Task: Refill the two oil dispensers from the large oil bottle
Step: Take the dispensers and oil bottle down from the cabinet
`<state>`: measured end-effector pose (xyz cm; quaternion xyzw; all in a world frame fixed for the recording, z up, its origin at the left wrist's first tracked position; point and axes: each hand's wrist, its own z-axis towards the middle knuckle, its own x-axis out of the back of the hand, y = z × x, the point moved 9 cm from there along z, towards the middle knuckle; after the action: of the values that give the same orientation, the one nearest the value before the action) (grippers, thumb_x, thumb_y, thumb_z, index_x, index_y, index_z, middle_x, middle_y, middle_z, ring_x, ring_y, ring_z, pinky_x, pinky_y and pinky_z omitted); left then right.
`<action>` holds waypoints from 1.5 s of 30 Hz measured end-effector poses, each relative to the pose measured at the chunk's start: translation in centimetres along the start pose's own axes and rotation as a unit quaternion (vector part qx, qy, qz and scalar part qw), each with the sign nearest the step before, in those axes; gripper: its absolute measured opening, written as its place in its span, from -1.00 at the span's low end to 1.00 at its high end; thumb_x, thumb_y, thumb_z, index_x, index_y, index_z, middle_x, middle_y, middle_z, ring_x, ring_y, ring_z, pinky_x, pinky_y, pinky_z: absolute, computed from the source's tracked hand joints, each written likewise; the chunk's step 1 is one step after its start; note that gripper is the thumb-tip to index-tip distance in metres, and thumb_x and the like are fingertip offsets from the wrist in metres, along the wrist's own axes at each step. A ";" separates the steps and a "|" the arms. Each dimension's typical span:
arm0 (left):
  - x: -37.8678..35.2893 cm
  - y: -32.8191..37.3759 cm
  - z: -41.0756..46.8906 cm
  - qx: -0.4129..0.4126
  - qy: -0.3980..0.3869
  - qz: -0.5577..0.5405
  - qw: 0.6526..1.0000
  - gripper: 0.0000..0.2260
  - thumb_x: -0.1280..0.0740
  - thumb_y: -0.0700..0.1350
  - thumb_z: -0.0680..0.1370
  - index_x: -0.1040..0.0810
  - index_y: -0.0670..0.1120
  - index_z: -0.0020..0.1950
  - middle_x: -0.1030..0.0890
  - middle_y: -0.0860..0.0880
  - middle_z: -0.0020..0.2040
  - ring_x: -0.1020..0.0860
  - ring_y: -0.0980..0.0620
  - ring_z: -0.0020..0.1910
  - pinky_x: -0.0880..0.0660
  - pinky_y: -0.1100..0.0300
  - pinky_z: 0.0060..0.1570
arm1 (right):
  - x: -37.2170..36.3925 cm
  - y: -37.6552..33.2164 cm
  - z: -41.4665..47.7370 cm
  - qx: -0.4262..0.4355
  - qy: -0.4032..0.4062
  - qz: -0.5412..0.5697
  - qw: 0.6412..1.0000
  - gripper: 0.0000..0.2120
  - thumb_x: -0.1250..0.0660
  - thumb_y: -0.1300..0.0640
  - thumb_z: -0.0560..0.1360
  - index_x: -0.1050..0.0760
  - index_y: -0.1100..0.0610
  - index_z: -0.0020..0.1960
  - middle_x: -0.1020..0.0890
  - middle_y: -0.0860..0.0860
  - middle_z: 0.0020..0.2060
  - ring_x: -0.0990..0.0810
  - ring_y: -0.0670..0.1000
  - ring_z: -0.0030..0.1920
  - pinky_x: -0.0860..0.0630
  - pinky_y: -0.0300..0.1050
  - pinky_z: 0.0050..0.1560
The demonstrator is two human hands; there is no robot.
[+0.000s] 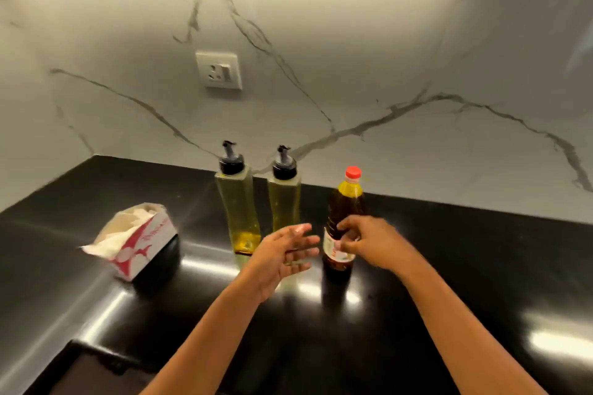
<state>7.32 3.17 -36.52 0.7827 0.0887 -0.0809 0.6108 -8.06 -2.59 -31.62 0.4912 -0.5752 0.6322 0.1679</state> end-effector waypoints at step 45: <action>-10.6 33.6 -41.9 -0.764 0.263 0.334 0.486 -0.65 -0.17 0.23 0.58 -0.48 0.17 0.31 -0.52 0.38 0.22 -0.50 0.29 0.23 -0.46 0.47 0.05 | 24.5 -39.1 -38.0 0.634 0.515 -0.090 0.570 -0.68 -0.21 -0.07 0.50 -0.45 0.04 0.19 -0.34 -0.03 0.38 -0.49 -0.01 0.04 -0.54 -0.07 -0.14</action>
<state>5.79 35.39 7.67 -0.0352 0.0039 0.4384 0.8981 -5.26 33.66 15.80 0.1125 0.2034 0.9628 0.1376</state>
